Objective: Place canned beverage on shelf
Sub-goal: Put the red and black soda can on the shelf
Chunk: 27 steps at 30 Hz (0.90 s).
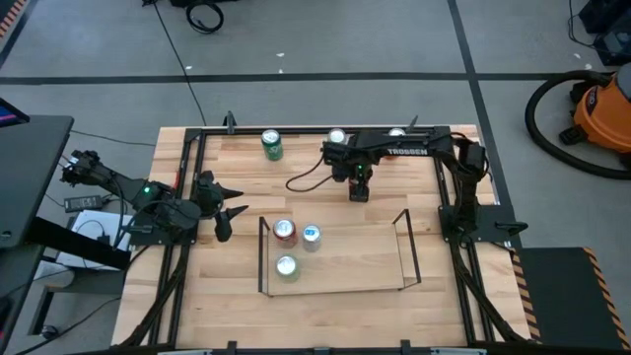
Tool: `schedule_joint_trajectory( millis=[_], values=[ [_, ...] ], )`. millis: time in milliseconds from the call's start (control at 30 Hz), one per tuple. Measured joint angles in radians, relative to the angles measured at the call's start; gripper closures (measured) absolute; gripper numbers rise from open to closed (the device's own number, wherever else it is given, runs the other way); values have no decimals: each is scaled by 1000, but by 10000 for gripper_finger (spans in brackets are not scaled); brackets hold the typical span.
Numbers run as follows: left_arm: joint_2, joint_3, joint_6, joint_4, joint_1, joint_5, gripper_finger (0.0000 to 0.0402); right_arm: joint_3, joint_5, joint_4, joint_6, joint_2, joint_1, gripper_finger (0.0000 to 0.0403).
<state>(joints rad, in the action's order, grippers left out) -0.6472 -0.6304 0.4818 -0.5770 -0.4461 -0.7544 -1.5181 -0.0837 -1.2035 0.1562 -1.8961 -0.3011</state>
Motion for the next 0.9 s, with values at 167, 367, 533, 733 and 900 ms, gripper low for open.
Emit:
schedule_joint_trajectory(
  millis=[167,367,533,733,900],
  values=[
    [0,0,2,0,0,0,198,0,0,-7,0,4,45,74],
    [0,0,2,0,0,0,198,-41,-20,-56,-3,18,96,73],
    [0,0,3,0,0,0,198,-135,-23,-102,29,21,166,73],
    [0,0,5,0,0,0,198,-209,-23,-116,143,21,292,73],
    [0,0,5,0,0,0,198,-216,-32,-109,212,21,384,73]
  ],
)
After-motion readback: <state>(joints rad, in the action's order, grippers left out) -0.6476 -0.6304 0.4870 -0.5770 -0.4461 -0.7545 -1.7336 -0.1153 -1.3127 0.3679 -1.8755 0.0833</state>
